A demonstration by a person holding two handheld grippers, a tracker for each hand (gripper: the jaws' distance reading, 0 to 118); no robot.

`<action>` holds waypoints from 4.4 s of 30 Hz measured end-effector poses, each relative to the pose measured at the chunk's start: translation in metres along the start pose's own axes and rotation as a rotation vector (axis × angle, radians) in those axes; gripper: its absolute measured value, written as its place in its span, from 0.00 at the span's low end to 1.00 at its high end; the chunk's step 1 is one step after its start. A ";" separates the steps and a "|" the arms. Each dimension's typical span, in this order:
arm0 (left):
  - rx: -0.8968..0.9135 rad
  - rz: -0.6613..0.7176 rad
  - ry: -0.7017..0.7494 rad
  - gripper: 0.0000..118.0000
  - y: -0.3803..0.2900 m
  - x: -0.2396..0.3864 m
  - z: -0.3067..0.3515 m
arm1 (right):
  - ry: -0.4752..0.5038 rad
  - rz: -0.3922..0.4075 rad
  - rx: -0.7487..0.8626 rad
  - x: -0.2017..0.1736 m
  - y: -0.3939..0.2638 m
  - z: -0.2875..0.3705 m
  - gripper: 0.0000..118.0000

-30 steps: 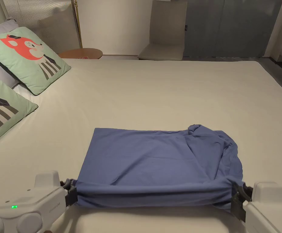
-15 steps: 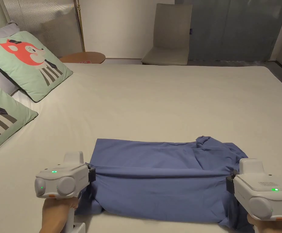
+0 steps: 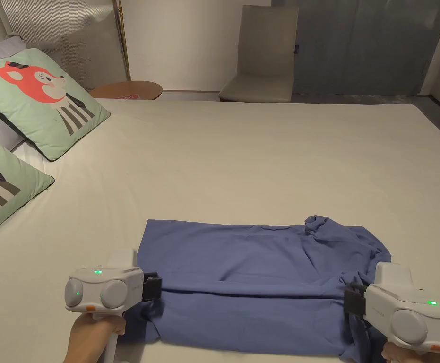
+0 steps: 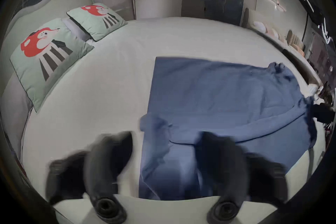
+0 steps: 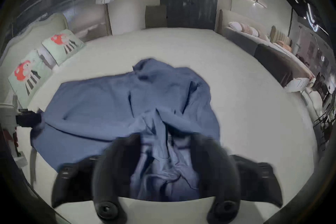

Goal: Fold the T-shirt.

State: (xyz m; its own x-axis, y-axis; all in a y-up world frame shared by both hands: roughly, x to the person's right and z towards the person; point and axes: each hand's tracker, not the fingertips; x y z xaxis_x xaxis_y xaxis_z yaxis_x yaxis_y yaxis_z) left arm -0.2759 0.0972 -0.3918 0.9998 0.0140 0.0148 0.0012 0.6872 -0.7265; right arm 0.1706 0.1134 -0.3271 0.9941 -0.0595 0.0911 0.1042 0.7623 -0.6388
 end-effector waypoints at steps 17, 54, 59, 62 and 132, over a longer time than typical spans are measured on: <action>0.625 -0.061 -0.051 0.90 -0.053 0.050 0.204 | -0.037 0.047 0.536 -0.003 -0.034 0.202 0.80; -0.110 0.056 -0.039 0.28 -0.075 -0.016 0.019 | -0.037 0.082 0.391 -0.016 -0.046 0.157 0.01; -0.048 0.013 -0.053 0.05 -0.070 -0.010 0.034 | -0.055 0.027 0.251 0.003 -0.056 0.134 0.01; 0.012 -0.043 -0.054 0.05 -0.065 -0.011 0.048 | -0.058 -0.057 0.113 0.019 -0.068 0.105 0.40; 0.775 -0.051 -0.022 0.32 -0.051 0.055 0.243 | -0.113 0.136 0.667 -0.053 -0.016 0.231 0.43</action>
State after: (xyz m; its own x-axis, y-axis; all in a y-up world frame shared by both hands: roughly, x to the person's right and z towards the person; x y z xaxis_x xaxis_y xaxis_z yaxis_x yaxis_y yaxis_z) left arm -0.2256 0.2397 -0.1868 0.9983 -0.0224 0.0545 0.0244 0.9990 -0.0369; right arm 0.1094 0.2533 -0.1458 0.9837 0.1050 0.1457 -0.0991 0.9940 -0.0471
